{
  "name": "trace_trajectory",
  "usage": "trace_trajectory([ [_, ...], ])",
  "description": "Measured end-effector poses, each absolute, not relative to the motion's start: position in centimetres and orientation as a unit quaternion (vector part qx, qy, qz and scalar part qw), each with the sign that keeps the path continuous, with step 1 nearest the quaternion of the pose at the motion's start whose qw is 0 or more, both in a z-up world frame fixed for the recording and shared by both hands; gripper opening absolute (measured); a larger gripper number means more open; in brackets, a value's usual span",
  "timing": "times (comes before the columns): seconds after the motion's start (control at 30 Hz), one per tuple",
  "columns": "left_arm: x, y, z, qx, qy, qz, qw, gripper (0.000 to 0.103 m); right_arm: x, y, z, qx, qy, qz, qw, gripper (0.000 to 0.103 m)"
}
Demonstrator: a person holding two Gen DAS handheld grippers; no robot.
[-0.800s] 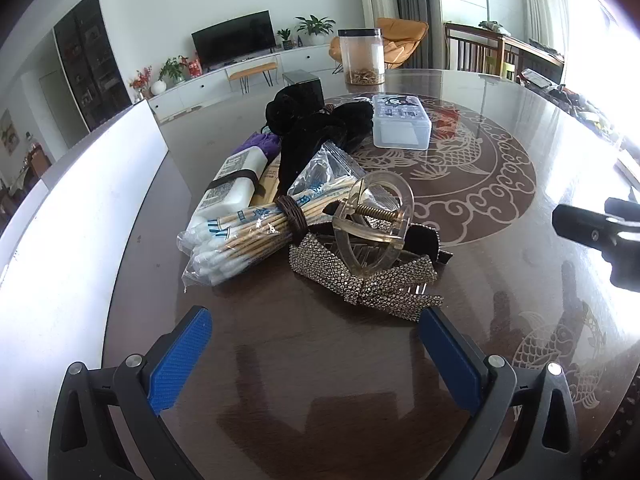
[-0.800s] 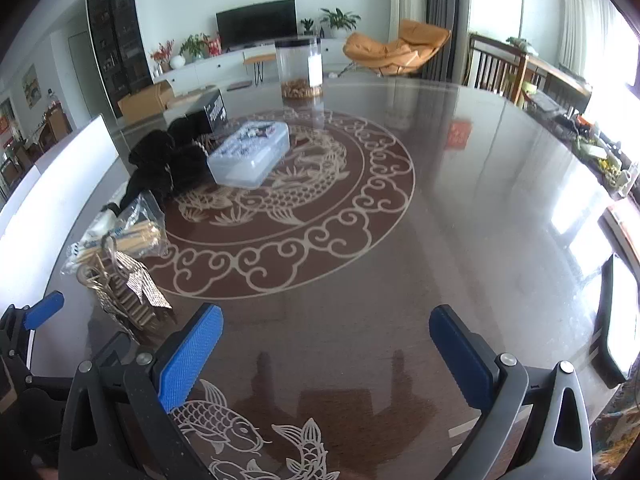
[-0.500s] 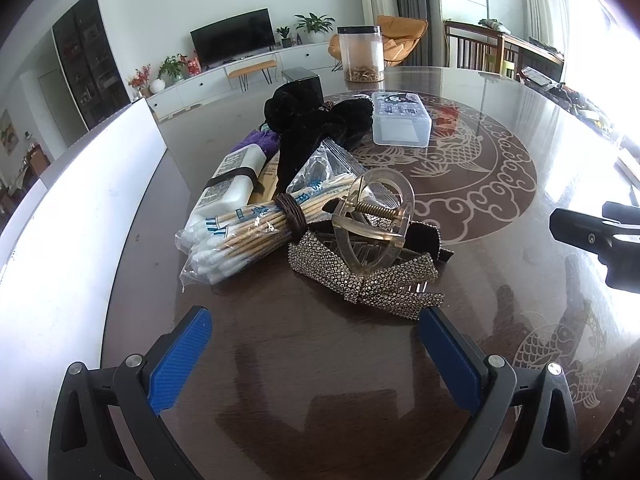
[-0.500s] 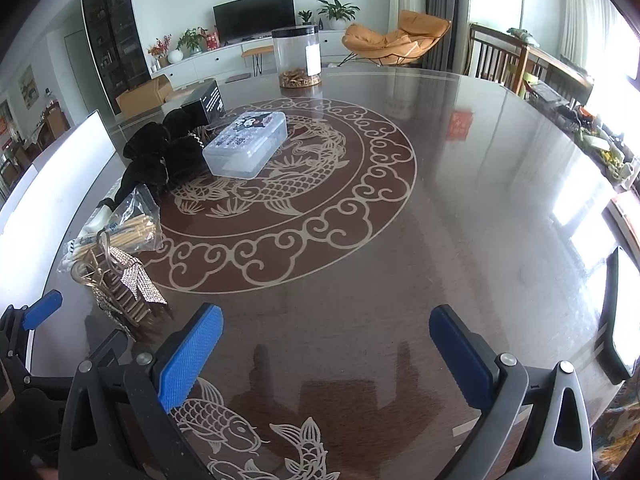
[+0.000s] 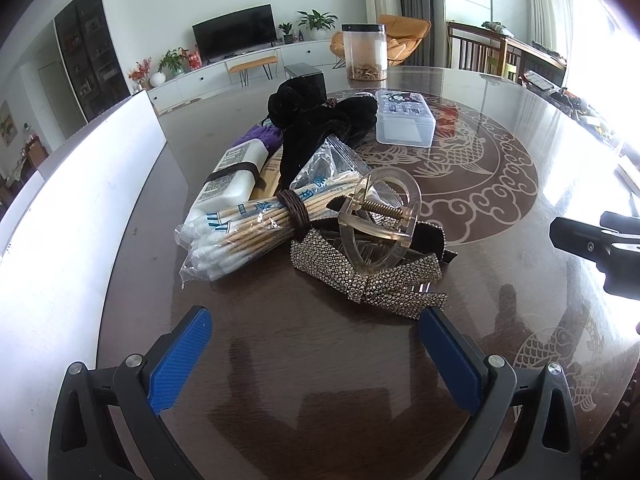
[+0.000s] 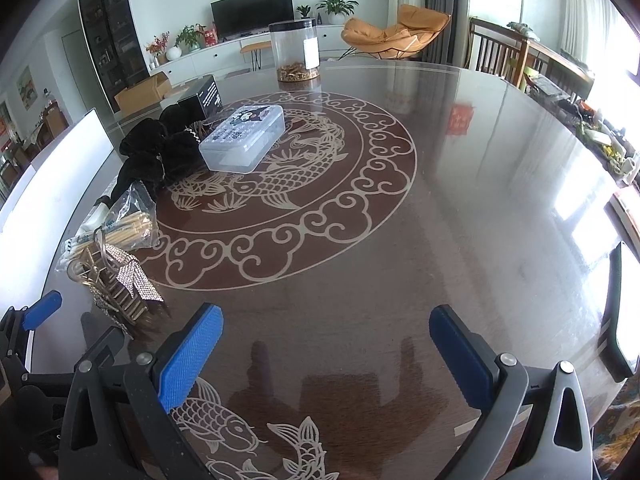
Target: Organize objects
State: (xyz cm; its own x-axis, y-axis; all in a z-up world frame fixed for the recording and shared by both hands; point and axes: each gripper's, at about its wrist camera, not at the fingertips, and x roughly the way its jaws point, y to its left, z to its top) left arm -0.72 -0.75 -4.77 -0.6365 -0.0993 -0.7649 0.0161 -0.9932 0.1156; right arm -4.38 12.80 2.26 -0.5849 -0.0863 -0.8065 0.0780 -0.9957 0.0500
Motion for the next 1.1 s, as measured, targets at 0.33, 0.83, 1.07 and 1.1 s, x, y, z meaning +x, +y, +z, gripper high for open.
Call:
trace_trajectory([
  [0.33, -0.73, -0.88, -4.86, 0.429, -0.045, -0.902, 0.031, 0.103, -4.47, 12.76, 2.08, 0.455, -0.006, -0.889, 0.047, 0.103],
  [0.83, -1.01, -1.16, -4.98, 0.435, -0.039, -0.899, 0.031, 0.103, -4.44, 12.66, 1.89, 0.461, -0.007, -0.886, 0.050, 0.103],
  [1.07, -1.03, -1.17, -5.00, 0.435, -0.039, -0.899, 0.031, 0.103, -4.63, 12.56, 1.71, 0.463, -0.008, -0.885, 0.050, 0.103],
  [1.1, -1.03, -1.16, -4.99, 0.435, -0.039, -0.899, 0.031, 0.103, -4.65, 12.54, 1.68, 0.464, -0.008, -0.884, 0.051, 0.103],
])
